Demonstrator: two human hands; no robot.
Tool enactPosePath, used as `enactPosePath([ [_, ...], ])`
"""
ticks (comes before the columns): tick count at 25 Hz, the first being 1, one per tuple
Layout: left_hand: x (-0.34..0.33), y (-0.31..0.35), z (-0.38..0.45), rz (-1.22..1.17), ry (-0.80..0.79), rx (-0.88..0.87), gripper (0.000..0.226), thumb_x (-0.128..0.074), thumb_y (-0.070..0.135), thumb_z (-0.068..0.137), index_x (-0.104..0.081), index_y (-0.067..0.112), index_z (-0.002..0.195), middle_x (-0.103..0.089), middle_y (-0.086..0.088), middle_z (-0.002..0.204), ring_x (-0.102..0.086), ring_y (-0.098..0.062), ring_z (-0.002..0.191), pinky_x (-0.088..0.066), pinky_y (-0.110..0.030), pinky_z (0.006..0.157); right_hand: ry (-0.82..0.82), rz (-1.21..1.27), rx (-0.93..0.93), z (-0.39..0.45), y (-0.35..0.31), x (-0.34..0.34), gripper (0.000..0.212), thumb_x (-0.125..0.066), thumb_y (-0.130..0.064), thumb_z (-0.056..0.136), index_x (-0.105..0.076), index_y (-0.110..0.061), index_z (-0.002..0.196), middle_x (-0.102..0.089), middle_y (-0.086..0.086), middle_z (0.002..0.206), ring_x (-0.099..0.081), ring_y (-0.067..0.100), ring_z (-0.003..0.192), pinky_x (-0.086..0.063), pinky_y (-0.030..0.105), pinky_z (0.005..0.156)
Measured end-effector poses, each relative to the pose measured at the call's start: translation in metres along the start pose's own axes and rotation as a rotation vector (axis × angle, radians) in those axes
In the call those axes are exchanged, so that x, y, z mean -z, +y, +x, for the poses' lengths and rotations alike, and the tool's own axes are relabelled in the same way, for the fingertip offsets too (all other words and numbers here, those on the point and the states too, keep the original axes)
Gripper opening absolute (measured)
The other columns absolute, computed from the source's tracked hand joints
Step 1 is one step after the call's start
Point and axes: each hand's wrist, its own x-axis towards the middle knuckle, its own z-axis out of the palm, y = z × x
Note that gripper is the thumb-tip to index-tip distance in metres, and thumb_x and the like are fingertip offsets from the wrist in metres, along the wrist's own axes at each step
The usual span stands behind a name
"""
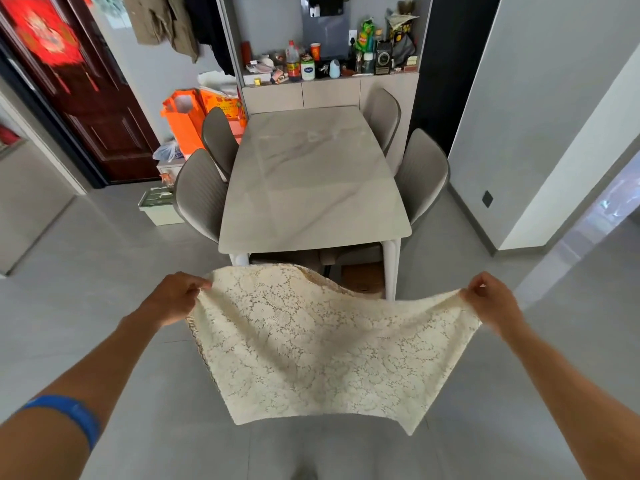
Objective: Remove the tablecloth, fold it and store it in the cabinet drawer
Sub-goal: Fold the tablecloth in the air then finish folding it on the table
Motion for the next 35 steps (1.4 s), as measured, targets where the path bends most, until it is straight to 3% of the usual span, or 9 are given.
enactPosePath([
  [2,-0.009,0.009,-0.001,-0.006,-0.081,-0.026,0.044,-0.044,-0.005,0.093,-0.075,0.023,0.107,-0.071,0.004,0.117,-0.066,-0.014,0.106,-0.052,-0.024,0.087,0.151,-0.043,-0.036,-0.005,-0.005,-0.01,0.004,-0.055,-0.005,0.089,-0.057,-0.008,0.087,-0.061,0.009,0.078,-0.057,0.03,0.071,-0.05,0.038,0.067],
  [5,-0.011,0.011,-0.005,0.066,-0.459,-0.062,0.059,-0.045,-0.008,0.087,-0.078,0.041,0.082,-0.073,0.022,0.097,-0.067,-0.003,0.099,-0.046,-0.011,0.079,-0.219,0.027,0.055,-0.008,-0.001,-0.013,0.021,-0.06,0.004,0.084,-0.062,-0.012,0.072,-0.06,0.002,0.067,-0.051,0.02,0.063,-0.047,0.02,0.052],
  [7,-0.013,0.004,-0.002,0.157,-0.341,-0.027,0.055,-0.041,-0.012,0.084,-0.078,0.027,0.096,-0.073,0.007,0.111,-0.063,-0.013,0.111,-0.044,-0.019,0.087,-0.227,0.105,0.027,-0.006,0.006,-0.004,0.032,-0.059,0.008,0.083,-0.071,-0.015,0.066,-0.068,-0.001,0.069,-0.055,0.018,0.064,-0.043,0.01,0.052],
  [11,-0.026,0.009,0.0,0.136,-0.355,-0.028,0.045,-0.039,-0.005,0.093,-0.069,0.017,0.119,-0.064,-0.003,0.13,-0.059,-0.019,0.119,-0.046,-0.026,0.094,-0.22,-0.079,0.037,-0.001,0.009,-0.013,0.028,-0.052,0.002,0.094,-0.076,-0.005,0.106,-0.072,0.009,0.114,-0.065,0.03,0.106,-0.047,0.035,0.095],
  [14,-0.023,0.027,-0.003,-0.04,-0.622,-0.024,0.054,-0.047,-0.007,0.082,-0.076,0.037,0.091,-0.074,0.01,0.111,-0.066,-0.005,0.102,-0.052,-0.015,0.073,-0.312,-0.106,0.069,0.003,0.01,-0.017,0.032,-0.048,0.0,0.097,-0.072,-0.008,0.115,-0.067,0.004,0.124,-0.06,0.023,0.116,-0.044,0.031,0.098],
  [16,-0.023,0.028,0.003,-0.057,-0.501,0.026,0.048,-0.049,-0.006,0.081,-0.078,0.032,0.088,-0.075,0.006,0.107,-0.067,-0.009,0.098,-0.052,-0.018,0.073,-0.337,0.006,0.013,0.005,0.01,-0.015,0.035,-0.047,0.002,0.096,-0.074,-0.013,0.112,-0.068,-0.001,0.121,-0.061,0.017,0.108,-0.045,0.028,0.089],
  [19,-0.027,0.023,0.015,-0.042,-0.128,0.186,0.043,-0.045,-0.009,0.083,-0.077,0.016,0.097,-0.071,-0.006,0.116,-0.065,-0.023,0.107,-0.05,-0.033,0.092,0.065,-0.003,-0.105,0.011,0.011,-0.01,0.043,-0.039,0.008,0.09,-0.072,-0.006,0.115,-0.066,0.013,0.127,-0.06,0.03,0.116,-0.044,0.034,0.101],
  [26,-0.043,0.0,-0.002,0.01,-0.327,0.043,0.045,-0.056,-0.012,0.079,-0.078,0.027,0.081,-0.075,0.003,0.106,-0.067,-0.006,0.094,-0.05,-0.022,0.085,-0.006,-0.151,-0.004,0.02,0.02,-0.003,0.046,-0.037,0.005,0.092,-0.071,-0.012,0.118,-0.065,0.013,0.13,-0.062,0.031,0.111,-0.046,0.04,0.102],
  [35,-0.093,0.006,-0.047,-0.041,-0.558,-0.068,0.033,-0.063,0.004,0.083,-0.075,0.029,0.101,-0.069,0.012,0.115,-0.063,-0.007,0.11,-0.044,-0.016,0.091,-0.585,-0.049,-0.01,0.016,0.008,0.009,0.031,-0.049,-0.001,0.098,-0.07,-0.014,0.118,-0.066,-0.002,0.117,-0.058,0.015,0.107,-0.039,0.028,0.093],
])
